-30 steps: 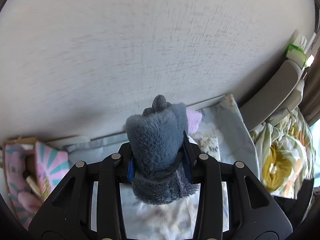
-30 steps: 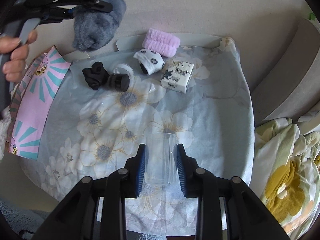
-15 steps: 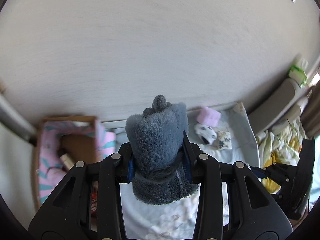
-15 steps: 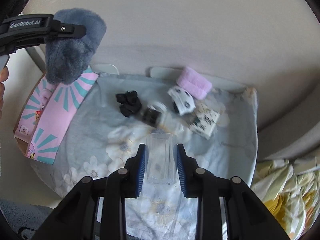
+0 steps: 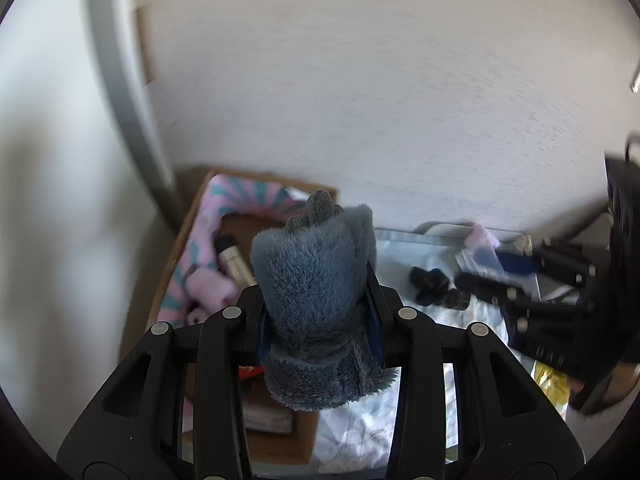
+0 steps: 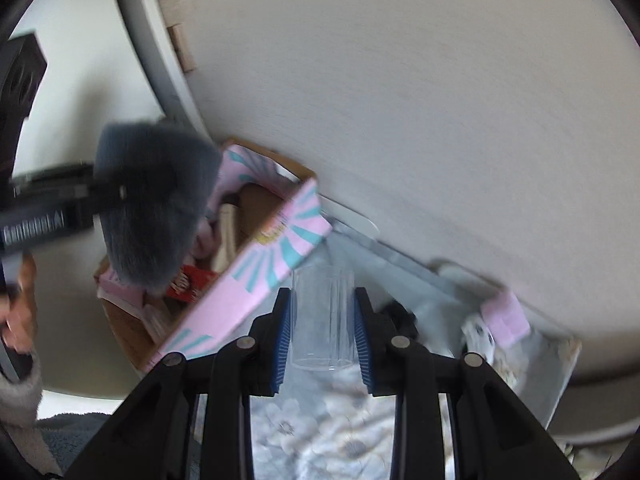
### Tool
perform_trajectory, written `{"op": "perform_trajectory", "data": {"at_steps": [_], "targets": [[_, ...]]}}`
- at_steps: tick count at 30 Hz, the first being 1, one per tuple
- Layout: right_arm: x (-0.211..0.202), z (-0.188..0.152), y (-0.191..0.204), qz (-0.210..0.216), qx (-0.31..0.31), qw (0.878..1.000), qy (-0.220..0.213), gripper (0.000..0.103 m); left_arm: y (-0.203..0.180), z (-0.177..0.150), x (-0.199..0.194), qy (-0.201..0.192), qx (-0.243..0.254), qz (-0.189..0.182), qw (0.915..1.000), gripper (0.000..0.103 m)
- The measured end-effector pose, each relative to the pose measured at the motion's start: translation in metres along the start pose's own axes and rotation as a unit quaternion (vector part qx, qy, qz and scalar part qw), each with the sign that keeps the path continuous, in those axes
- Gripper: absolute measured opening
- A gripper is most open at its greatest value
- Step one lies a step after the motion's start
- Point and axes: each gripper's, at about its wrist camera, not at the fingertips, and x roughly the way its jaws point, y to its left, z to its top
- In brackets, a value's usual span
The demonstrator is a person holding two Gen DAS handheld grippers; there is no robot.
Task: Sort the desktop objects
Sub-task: 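Carry the cup and grey slipper over the box and open both tools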
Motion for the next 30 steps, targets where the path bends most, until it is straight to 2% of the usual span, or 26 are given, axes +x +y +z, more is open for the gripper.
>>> {"op": "perform_trajectory", "data": {"at_steps": [8,13,20,30], "targets": [[0.035,0.068,0.059,0.055,-0.085,0.995,0.02,0.027,0.048,-0.032,0.0,0.01,-0.053,0.038,0.9978,0.034],[0.076,0.096,0.091,0.093,-0.113,0.987,0.063,0.027,0.068,-0.049,0.015,0.025,-0.078,0.049,0.9954,0.034],[0.12,0.098,0.119,0.092,-0.15,0.979,0.106,0.027,0.075,-0.058,0.034,0.049,-0.093,0.055,0.9929,0.034],[0.132,0.104,0.122,0.092,-0.155,0.976,0.12,0.027,0.071,-0.057,0.04,0.059,-0.083,0.057,0.9932,0.034]]}}
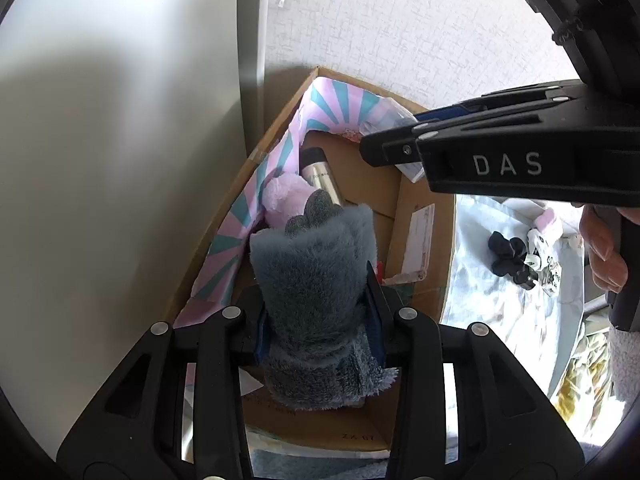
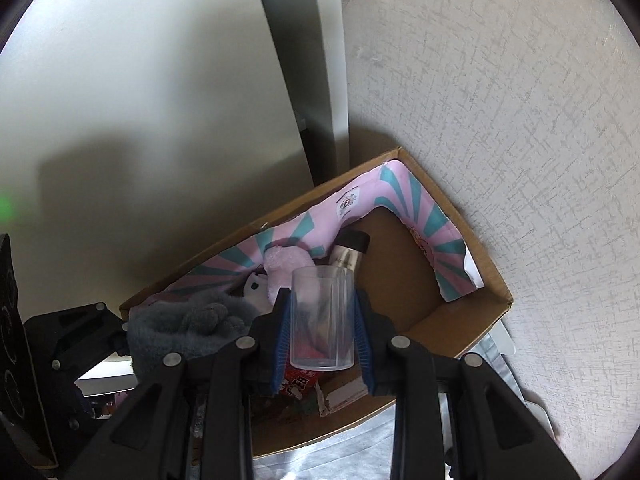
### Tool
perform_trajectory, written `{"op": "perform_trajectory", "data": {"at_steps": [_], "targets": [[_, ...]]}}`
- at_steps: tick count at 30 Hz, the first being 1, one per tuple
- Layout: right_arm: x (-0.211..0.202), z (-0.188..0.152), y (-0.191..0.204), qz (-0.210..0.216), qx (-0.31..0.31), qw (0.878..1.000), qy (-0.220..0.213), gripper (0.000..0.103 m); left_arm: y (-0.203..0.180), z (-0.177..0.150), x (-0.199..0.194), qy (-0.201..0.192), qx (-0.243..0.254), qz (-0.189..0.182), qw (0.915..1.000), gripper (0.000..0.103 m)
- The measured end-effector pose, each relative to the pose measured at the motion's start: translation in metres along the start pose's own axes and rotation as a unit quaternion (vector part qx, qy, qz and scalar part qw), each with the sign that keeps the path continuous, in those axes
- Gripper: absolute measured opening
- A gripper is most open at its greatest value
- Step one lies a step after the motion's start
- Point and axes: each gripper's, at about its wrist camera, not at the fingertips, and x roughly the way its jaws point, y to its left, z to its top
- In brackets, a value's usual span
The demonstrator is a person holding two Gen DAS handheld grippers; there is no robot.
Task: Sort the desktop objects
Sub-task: 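Carry the cup and grey slipper over the box and open both tools, then withdraw both tools from the box back toward the cloth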
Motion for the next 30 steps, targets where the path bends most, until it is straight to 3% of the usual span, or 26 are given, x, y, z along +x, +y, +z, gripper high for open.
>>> {"op": "perform_trajectory", "data": {"at_steps": [4,6,8,9,12,13,16,21,24,30], "targets": [[0.004,0.001,-0.001,-0.001,0.0,1.0,0.004,0.027,0.0,0.002,0.002,0.0,0.003,-0.002,1.0,0.037],[0.005,0.001,-0.002,0.002,0.001,1.0,0.007,0.027,0.001,0.004,0.003,0.002,-0.005,-0.015,0.9999,0.053],[0.006,0.001,-0.002,0.007,0.002,1.0,0.011,0.027,0.002,0.005,0.003,0.007,-0.011,-0.036,0.9992,0.085],[0.006,0.002,-0.001,0.007,0.003,1.0,0.011,0.032,0.002,0.006,0.002,0.006,-0.012,-0.041,0.9991,0.09],[0.007,0.003,-0.003,-0.016,0.012,1.0,0.012,0.066,-0.003,0.008,-0.006,-0.01,0.002,-0.029,0.9995,0.097],[0.007,0.003,-0.005,-0.021,0.019,1.0,0.01,0.073,-0.005,0.009,-0.006,-0.01,0.007,-0.02,0.9997,0.102],[0.004,0.003,-0.011,-0.014,0.035,0.999,0.005,0.083,-0.008,0.01,-0.008,-0.014,0.014,-0.009,0.9998,0.102],[-0.005,0.0,-0.013,-0.025,0.044,0.999,-0.017,0.088,-0.008,0.01,-0.008,-0.012,0.006,-0.016,0.9998,0.102],[-0.013,-0.003,-0.016,-0.025,0.05,0.998,-0.03,0.103,-0.008,0.01,-0.011,-0.015,0.003,-0.022,0.9996,0.102],[-0.032,-0.009,-0.02,-0.021,0.067,0.995,-0.064,0.102,-0.01,0.01,-0.018,-0.021,0.0,-0.028,0.9994,0.102]]}}
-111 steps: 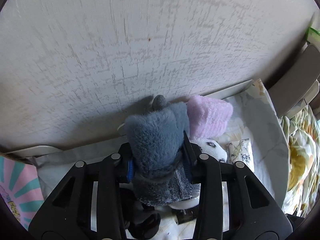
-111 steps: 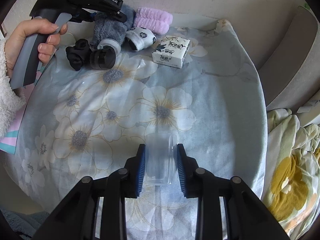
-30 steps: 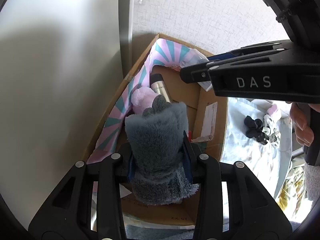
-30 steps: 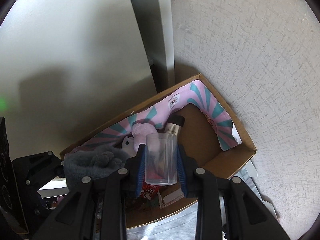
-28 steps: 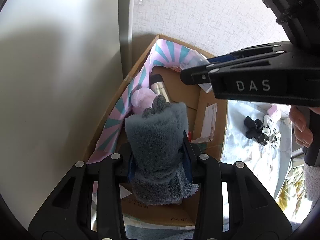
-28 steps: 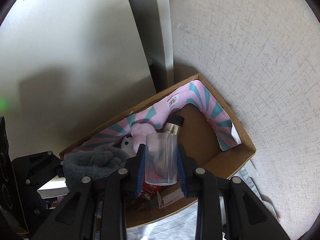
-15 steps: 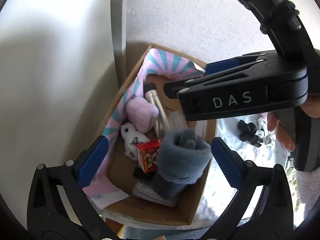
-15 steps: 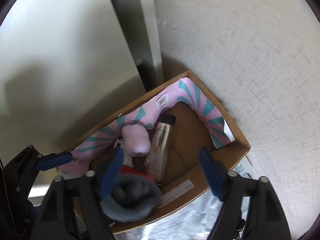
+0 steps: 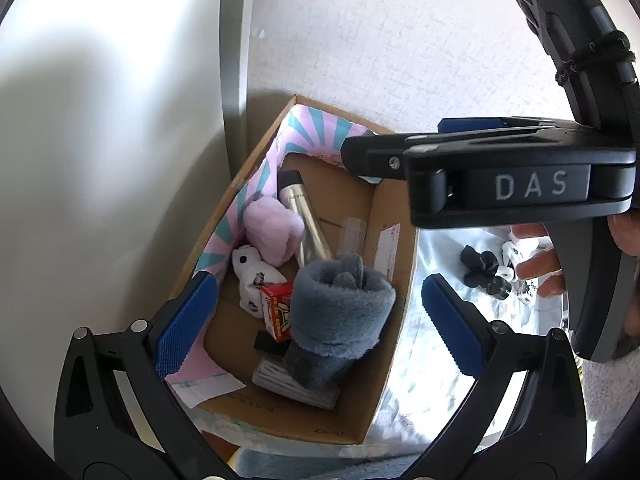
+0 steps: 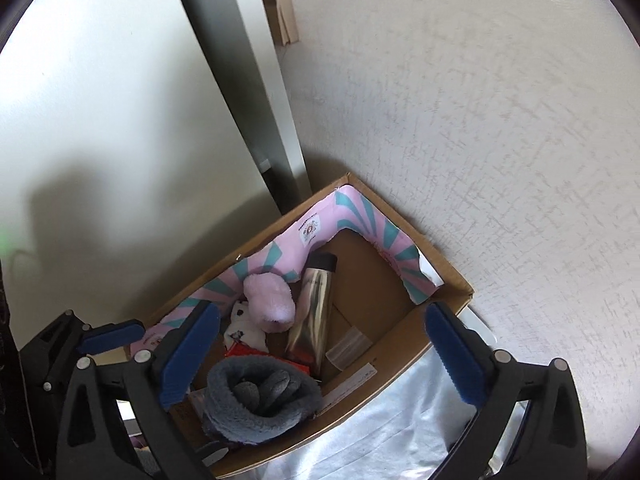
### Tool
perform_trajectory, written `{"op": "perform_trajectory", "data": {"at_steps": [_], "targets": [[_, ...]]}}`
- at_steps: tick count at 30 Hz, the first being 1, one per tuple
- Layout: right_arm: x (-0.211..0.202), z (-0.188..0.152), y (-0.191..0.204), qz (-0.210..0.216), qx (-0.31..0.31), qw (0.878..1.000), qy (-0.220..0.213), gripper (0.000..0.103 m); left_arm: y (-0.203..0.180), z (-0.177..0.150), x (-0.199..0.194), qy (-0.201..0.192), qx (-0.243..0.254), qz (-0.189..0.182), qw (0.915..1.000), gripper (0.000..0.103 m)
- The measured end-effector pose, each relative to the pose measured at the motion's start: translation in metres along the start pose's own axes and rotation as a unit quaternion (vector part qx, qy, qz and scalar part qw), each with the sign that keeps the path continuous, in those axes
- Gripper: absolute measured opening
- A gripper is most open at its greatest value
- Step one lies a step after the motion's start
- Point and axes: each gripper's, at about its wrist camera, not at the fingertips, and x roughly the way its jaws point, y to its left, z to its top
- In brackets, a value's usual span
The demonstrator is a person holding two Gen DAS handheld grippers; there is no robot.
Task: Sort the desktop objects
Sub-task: 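Withdraw both tools from the box back toward the cloth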
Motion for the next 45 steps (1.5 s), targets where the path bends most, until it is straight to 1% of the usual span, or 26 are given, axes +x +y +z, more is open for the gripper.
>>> {"op": "perform_trajectory", "data": {"at_steps": [6,9,11,15,19,21,23,28,32,34,36,41,45], "targets": [[-0.014,-0.006,-0.008,0.013,0.029,0.999,-0.016,0.102,-0.005,-0.005,-0.005,-0.001,0.004,-0.011,0.9999,0.102],[-0.02,-0.012,-0.012,0.015,0.038,0.999,-0.015,0.102,-0.01,-0.006,-0.006,0.0,0.0,-0.021,0.9998,0.102],[-0.026,-0.017,-0.015,0.012,0.038,0.999,-0.015,0.102,-0.014,-0.007,-0.007,-0.001,0.001,-0.025,0.9997,0.102],[-0.042,-0.031,-0.023,-0.012,0.033,0.999,-0.015,0.102,-0.027,-0.007,-0.011,-0.007,0.01,-0.03,0.9995,0.102],[-0.067,-0.052,-0.045,-0.005,0.063,0.997,-0.041,0.103,-0.042,-0.007,-0.013,-0.014,0.027,-0.037,0.9989,0.102],[-0.079,-0.066,-0.057,-0.012,0.079,0.995,-0.052,0.103,-0.051,-0.008,-0.014,-0.017,0.035,-0.043,0.9983,0.102],[-0.088,-0.081,-0.07,-0.027,0.094,0.994,-0.053,0.103,-0.06,-0.009,-0.015,-0.02,0.046,-0.052,0.9974,0.102],[-0.109,-0.129,-0.109,-0.049,0.144,0.987,-0.052,0.103,-0.087,-0.011,-0.016,-0.029,0.077,-0.07,0.9941,0.102],[-0.123,-0.17,-0.141,-0.076,0.189,0.978,-0.046,0.103,-0.11,-0.014,-0.013,-0.028,0.103,-0.08,0.9911,0.102],[-0.132,-0.191,-0.155,-0.087,0.215,0.971,-0.051,0.103,-0.12,-0.016,-0.012,-0.026,0.112,-0.087,0.9896,0.102],[-0.143,-0.211,-0.165,-0.102,0.23,0.966,-0.059,0.103,-0.129,-0.017,-0.01,-0.021,0.118,-0.088,0.9889,0.102],[-0.161,-0.247,-0.18,-0.134,0.245,0.957,-0.076,0.103,-0.152,-0.018,0.005,0.002,0.133,-0.083,0.9877,0.102],[-0.168,-0.274,-0.198,-0.161,0.275,0.945,-0.078,0.103,-0.164,-0.02,0.014,0.011,0.149,-0.077,0.9858,0.102]]}}
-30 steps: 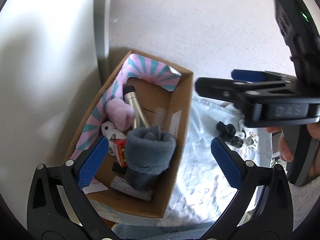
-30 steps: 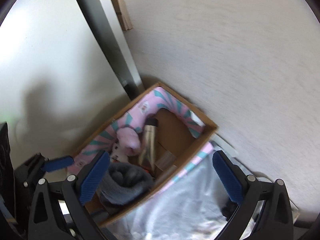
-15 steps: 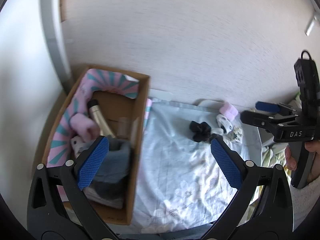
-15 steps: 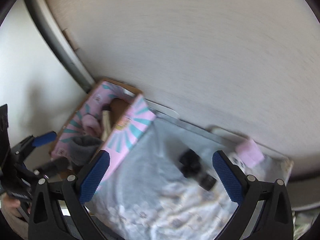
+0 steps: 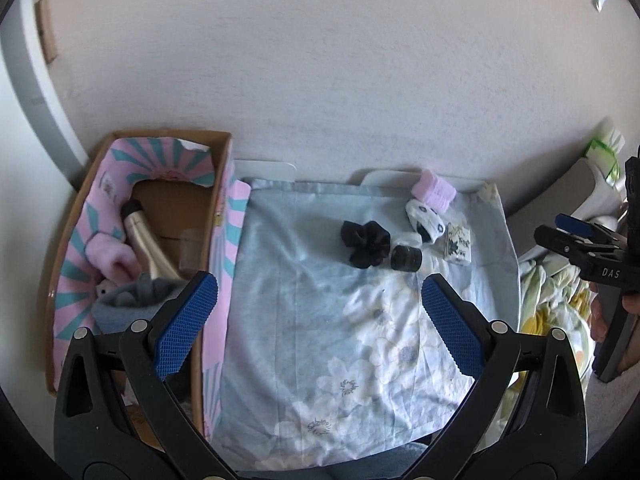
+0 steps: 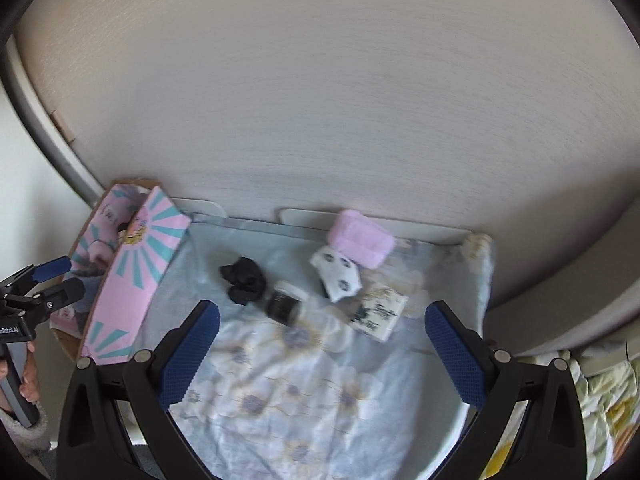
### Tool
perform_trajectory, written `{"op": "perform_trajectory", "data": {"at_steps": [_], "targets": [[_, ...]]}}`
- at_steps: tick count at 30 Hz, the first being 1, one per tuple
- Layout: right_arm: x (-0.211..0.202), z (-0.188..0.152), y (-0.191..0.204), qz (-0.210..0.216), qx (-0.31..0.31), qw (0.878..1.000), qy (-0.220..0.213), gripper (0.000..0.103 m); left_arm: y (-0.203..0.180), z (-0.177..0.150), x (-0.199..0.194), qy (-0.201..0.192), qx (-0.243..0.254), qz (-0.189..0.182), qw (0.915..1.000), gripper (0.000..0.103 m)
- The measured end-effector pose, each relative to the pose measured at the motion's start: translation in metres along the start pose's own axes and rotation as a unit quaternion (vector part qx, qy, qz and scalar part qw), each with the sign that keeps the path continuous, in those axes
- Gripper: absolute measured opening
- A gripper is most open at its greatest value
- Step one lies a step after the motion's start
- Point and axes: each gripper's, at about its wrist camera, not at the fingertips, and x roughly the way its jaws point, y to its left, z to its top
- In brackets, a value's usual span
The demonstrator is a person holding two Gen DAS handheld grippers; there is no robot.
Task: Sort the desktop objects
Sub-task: 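Withdraw both tools from the box back toward the cloth, then grasp the printed white tissue packet with the right tool while the left tool grasps the black scrunchie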
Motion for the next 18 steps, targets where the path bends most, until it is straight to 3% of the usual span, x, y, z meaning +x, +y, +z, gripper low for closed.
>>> {"op": "perform_trajectory", "data": {"at_steps": [9,15,18], "targets": [[0.019,-0.037,-0.04,-0.036,0.014,0.999,0.031,0.103,-0.026,-0.006,0.041,0.018,0.027,0.012,0.9994,0.102],[0.057,-0.054,-0.051,-0.033,0.005,0.998,0.062,0.103,-0.05,0.002,0.099,0.027,0.072,0.028,0.9967,0.102],[0.082,-0.055,-0.052,-0.027,0.004,0.997,0.072,0.103,-0.053,0.005,0.136,0.046,0.07,0.035,0.9959,0.102]]}}
